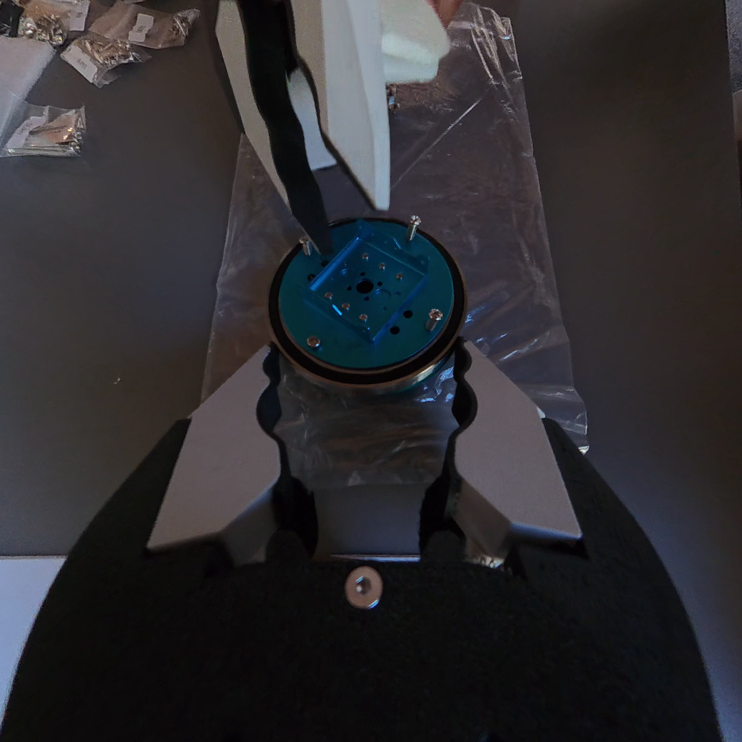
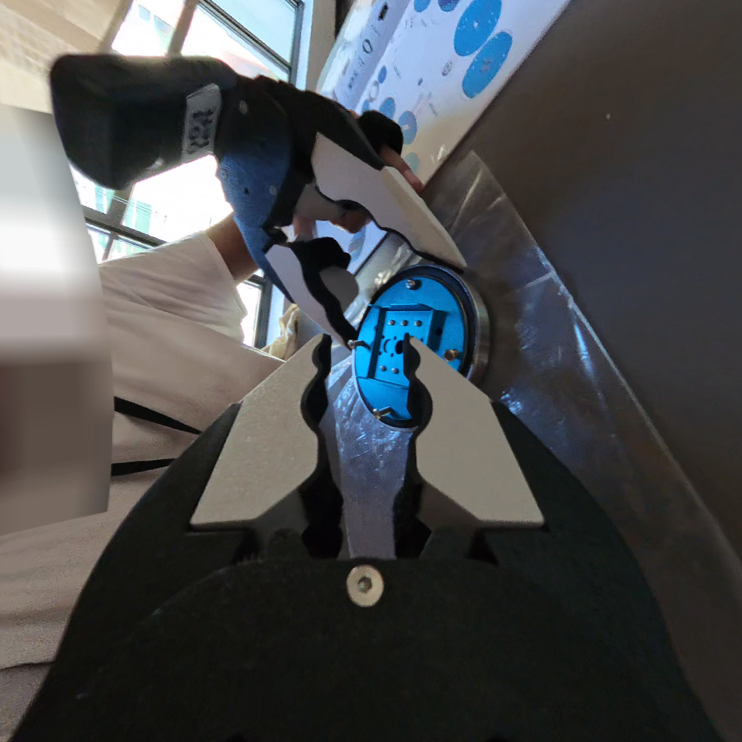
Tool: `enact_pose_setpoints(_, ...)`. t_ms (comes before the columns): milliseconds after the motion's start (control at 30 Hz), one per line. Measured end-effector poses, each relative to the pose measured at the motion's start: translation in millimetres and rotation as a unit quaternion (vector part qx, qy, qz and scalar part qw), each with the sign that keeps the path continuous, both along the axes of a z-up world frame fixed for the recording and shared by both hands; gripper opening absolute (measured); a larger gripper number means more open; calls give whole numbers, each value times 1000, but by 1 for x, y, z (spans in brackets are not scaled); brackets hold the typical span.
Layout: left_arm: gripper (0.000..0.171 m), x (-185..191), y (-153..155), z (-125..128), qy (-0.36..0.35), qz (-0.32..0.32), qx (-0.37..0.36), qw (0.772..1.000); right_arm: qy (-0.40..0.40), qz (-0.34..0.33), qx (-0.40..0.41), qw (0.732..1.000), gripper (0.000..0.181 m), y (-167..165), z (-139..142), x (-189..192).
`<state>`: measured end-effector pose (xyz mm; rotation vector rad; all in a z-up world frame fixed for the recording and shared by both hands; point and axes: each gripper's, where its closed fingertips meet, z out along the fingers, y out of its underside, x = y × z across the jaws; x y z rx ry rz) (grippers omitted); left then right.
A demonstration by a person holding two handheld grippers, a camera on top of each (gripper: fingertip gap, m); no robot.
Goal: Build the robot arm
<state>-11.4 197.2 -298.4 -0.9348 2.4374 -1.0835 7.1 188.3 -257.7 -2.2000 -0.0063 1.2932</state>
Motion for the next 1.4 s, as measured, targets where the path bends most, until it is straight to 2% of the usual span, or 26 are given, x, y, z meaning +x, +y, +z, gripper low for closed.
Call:
enact_pose_setpoints(33, 86, 0, 0, 0, -1, 0, 0, 1000, -1, -4, 1, 1000, 36, -1, 5, 3)
enact_pose_setpoints(100, 86, 0, 0, 0, -2, 1, 0, 1000, -67, -22, 12, 997, 47, -1, 3, 18)
enact_pose_setpoints(167, 86, 0, 0, 0, 1, 1, -1, 1000, -161, 3, 37, 986, 76, -9, -6, 25)
enact_pose_setpoints(267, 86, 0, 1, 0, 9, 4, -5, 1000, -225, 41, 76, 970, 107, -20, -13, 12)
enact_pose_setpoints(300, 86, -1, 1, -1, 13, 6, -7, 1000, -263, 54, 94, 959, 116, -21, -18, 6)
enact_pose_setpoints(367, 86, -1, 2, 0, 18, 8, -12, 1000, -371, 63, 115, 919, 122, -19, -34, 5)
enact_pose_setpoints(467, 86, -1, 2, 2, 29, 14, -33, 999, -456, 65, 145, 876, 117, -7, -40, -3)
enact_pose_setpoints(533, 86, -2, 0, 8, 45, 22, -67, 996, -476, 66, 152, 864, 112, 0, -43, -4)
enact_pose_setpoints(633, 83, -3, 5, 18, 87, 74, -135, 984, -446, 68, 129, 883, 103, 1, -48, -7)
enact_pose_setpoints(700, 80, 0, 13, 22, 113, 113, -167, 973, -439, 60, 137, 886, 100, 0, -48, -6)
enact_pose_setpoints(767, 69, 2, 17, 22, 154, 142, -202, 957, -438, 57, 141, 886, 100, 1, -48, -6)
enact_pose_setpoints(833, 62, -1, 15, 20, 206, 147, -230, 940, -438, 56, 146, 885, 100, 1, -47, -7)
enact_pose_setpoints(867, 52, -2, 14, 19, 226, 147, -240, 933, -437, 53, 153, 885, 100, 1, -47, -7)
enact_pose_setpoints(1000, 41, -2, 15, 18, 273, 156, -272, 909, -437, 37, 177, 881, 99, 1, -45, -8)
enact_pose_setpoints(1167, 37, -2, 14, 20, 321, 158, -326, 875, -444, 33, 195, 874, 98, 1, -44, -10)
enact_pose_setpoints(1300, 36, -3, 14, 19, 327, 153, -338, 869, -446, 31, 199, 872, 97, 1, -43, -10)
enact_pose_setpoints(1400, 36, -4, 15, 19, 320, 143, -321, 880, -447, 31, 201, 871, 97, 1, -43, -11)
